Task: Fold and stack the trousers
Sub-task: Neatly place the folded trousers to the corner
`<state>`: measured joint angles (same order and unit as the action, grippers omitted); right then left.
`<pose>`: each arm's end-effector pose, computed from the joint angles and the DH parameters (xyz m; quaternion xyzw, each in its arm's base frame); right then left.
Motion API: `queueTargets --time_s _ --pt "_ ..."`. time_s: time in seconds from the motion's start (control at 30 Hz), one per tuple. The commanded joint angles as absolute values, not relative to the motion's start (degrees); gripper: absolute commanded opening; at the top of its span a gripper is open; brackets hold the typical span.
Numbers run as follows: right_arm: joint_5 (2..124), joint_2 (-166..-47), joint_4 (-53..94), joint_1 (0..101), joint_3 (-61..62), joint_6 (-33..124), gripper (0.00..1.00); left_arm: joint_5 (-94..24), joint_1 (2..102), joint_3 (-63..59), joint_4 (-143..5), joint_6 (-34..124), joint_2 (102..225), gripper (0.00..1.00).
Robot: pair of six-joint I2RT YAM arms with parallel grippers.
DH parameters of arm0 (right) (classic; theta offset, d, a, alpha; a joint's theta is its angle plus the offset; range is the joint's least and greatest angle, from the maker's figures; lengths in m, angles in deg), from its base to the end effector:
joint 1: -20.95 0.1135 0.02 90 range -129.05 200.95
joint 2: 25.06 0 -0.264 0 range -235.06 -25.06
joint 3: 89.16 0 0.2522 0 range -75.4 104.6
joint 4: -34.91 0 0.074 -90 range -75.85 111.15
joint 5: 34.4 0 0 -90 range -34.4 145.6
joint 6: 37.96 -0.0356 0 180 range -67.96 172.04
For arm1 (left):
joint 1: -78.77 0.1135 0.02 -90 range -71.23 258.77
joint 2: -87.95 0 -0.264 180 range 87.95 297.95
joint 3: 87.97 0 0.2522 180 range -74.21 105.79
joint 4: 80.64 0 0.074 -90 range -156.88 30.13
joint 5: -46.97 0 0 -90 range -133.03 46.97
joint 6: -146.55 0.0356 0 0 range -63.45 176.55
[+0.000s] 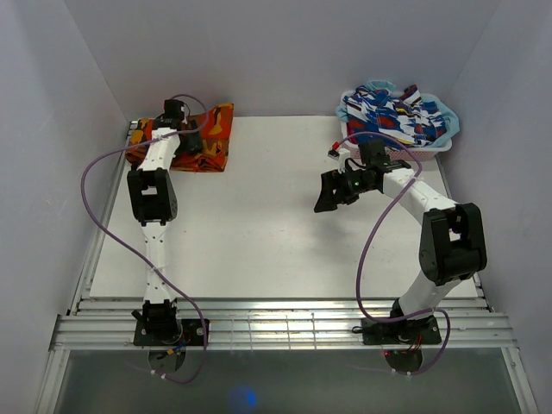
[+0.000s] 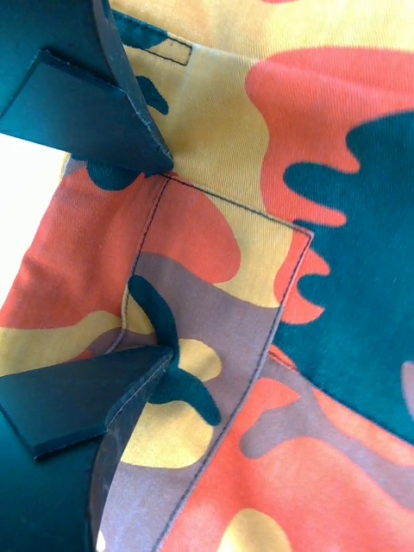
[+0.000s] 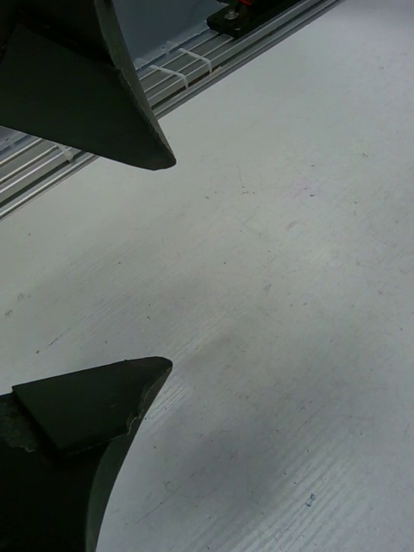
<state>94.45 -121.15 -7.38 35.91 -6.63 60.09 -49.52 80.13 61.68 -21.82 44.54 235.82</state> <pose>0.3326 0.1120 0.2327 -0.2755 0.8639 0.3340 0.2572 0.5549 0.0172 0.1700 -0.1274 0.9490 0.0278 0.2870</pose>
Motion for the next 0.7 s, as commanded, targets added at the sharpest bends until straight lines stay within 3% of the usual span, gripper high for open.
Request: queueTargets --time_s 0.0,0.1,0.23,0.67 --pt "94.01 -119.63 -6.62 35.45 -6.85 60.83 0.95 -48.03 80.7 59.03 -22.23 37.49 242.9 0.92" --pt "93.92 -120.15 -6.62 35.36 -7.02 60.83 0.95 -46.65 80.7 56.14 -22.58 33.53 243.16 0.89" --pt "93.4 -120.42 -7.15 35.36 -6.59 60.92 0.95 -50.58 80.87 55.95 -21.18 29.93 244.48 0.75" --pt "91.99 -123.23 -9.17 35.36 -3.95 62.41 0.95 -52.61 84.92 52.53 -19.33 20.08 242.2 0.71"
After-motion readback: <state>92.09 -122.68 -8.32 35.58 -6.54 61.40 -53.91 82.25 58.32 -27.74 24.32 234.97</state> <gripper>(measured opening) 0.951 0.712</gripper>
